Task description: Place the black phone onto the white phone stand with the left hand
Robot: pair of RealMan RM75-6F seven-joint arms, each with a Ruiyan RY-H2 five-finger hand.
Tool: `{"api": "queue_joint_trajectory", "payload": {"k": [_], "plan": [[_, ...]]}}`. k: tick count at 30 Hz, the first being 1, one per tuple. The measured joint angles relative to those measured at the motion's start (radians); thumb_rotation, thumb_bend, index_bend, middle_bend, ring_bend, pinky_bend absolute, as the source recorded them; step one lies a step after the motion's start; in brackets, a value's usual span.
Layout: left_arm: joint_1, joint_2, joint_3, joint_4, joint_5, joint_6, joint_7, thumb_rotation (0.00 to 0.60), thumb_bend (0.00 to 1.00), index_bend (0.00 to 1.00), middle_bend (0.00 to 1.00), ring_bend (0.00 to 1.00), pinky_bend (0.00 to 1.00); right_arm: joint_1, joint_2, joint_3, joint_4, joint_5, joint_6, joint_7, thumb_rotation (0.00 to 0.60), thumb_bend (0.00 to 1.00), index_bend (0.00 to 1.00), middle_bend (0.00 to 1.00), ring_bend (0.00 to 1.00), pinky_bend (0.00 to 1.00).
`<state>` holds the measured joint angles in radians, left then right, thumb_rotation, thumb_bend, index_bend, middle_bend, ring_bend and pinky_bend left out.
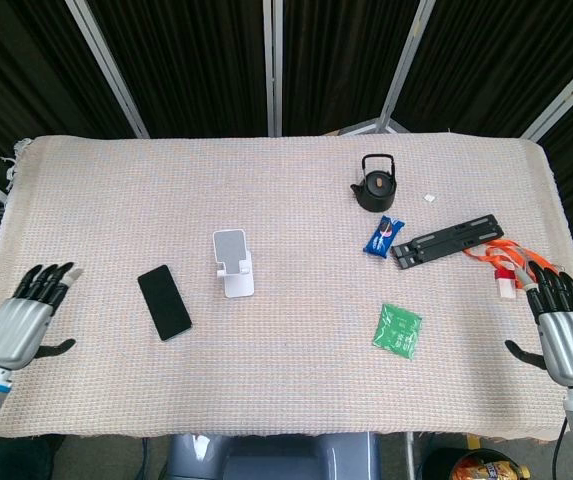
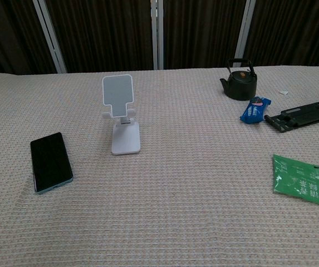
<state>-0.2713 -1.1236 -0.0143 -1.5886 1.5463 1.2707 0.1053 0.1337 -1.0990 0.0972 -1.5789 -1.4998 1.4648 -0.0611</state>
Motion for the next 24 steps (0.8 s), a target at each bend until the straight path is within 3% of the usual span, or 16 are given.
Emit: {"api": "queue_joint_trajectory", "payload": {"k": [5, 11, 18, 24], "plan": [[-0.121, -0.073, -0.011, 0.121, 0.048, -0.128, 0.031, 0.600, 0.05, 0.17, 0.03, 0.08, 0.13, 0.010, -0.012, 0.007, 0.005, 0.026, -0.024, -0.019, 0.600, 0.00, 0.00, 0.00, 0.00, 0.00], [-0.250, -0.179, 0.005, 0.320, 0.163, -0.226, -0.020, 0.600, 0.07, 0.23, 0.07, 0.13, 0.18, 0.022, -0.030, 0.013, 0.021, 0.063, -0.054, -0.060, 0.600, 0.00, 0.00, 0.00, 0.00, 0.00], [-0.366, -0.310, 0.070, 0.605, 0.295, -0.253, -0.176, 0.600, 0.07, 0.24, 0.08, 0.14, 0.18, 0.020, -0.037, 0.025, 0.045, 0.109, -0.064, -0.077, 0.600, 0.00, 0.00, 0.00, 0.00, 0.00], [-0.432, -0.431, 0.126, 0.764, 0.345, -0.254, -0.257, 0.600, 0.07, 0.24, 0.08, 0.14, 0.18, 0.020, -0.039, 0.027, 0.053, 0.117, -0.067, -0.078, 0.600, 0.00, 0.00, 0.00, 0.00, 0.00]]}}
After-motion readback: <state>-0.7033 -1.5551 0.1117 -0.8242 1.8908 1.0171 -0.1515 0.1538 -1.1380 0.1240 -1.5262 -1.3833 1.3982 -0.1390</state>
